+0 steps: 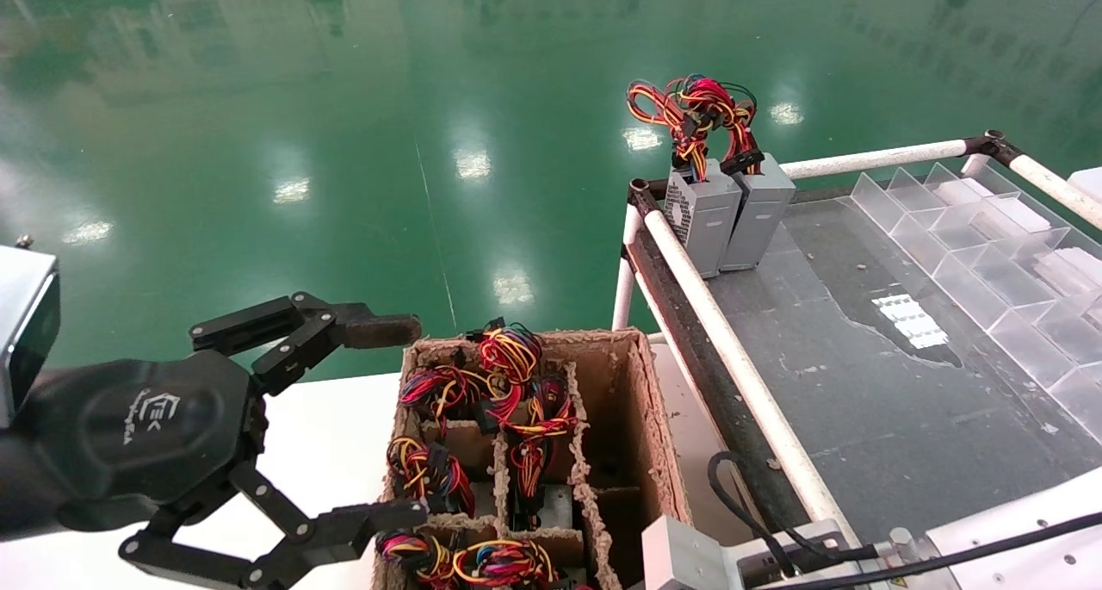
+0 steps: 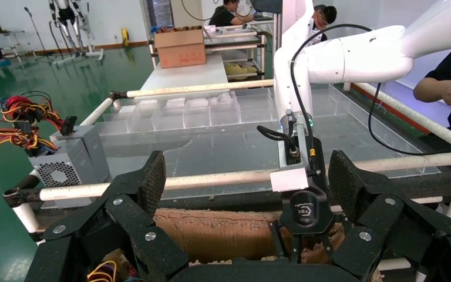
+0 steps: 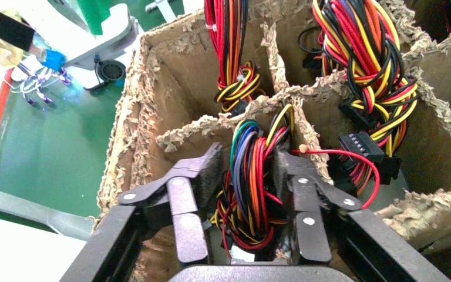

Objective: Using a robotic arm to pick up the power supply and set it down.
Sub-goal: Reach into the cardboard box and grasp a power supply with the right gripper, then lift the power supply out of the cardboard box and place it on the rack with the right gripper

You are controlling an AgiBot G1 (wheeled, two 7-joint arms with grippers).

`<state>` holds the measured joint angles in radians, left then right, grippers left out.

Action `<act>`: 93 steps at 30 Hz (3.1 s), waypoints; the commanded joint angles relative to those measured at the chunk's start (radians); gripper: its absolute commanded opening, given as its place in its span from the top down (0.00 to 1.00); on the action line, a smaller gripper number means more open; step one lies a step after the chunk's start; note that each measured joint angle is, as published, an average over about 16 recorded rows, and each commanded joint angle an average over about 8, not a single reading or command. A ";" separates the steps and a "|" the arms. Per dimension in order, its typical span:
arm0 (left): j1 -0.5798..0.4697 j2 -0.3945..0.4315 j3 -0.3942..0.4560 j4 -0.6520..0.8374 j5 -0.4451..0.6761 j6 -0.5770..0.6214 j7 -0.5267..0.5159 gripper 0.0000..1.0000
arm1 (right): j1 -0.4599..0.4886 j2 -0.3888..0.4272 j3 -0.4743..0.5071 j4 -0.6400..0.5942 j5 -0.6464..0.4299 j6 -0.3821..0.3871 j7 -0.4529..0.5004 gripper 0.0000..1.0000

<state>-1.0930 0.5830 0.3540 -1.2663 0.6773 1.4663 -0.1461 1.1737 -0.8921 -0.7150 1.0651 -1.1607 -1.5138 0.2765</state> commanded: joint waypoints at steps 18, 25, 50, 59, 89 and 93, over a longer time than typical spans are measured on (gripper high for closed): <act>0.000 0.000 0.000 0.000 0.000 0.000 0.000 0.00 | -0.029 0.012 0.011 0.051 -0.005 0.057 -0.001 1.00; 0.000 0.000 0.000 0.000 0.000 0.000 0.000 0.00 | -0.045 0.023 0.027 0.056 0.030 0.061 0.001 1.00; 0.000 0.000 0.001 0.000 0.000 0.000 0.000 0.00 | -0.064 0.128 0.182 0.040 0.328 -0.001 -0.018 1.00; 0.000 0.000 0.001 0.000 0.000 0.000 0.000 0.00 | -0.007 0.203 0.283 -0.008 0.454 0.011 -0.015 1.00; 0.000 0.000 0.001 0.000 -0.001 0.000 0.001 0.00 | 0.237 0.291 0.336 -0.536 0.308 0.075 -0.273 1.00; 0.000 0.000 0.001 0.000 -0.001 0.000 0.001 0.00 | 0.248 0.292 0.332 -0.588 0.299 0.056 -0.299 1.00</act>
<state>-1.0933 0.5826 0.3552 -1.2663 0.6766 1.4659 -0.1455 1.4251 -0.6072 -0.3880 0.4803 -0.8688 -1.4529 -0.0191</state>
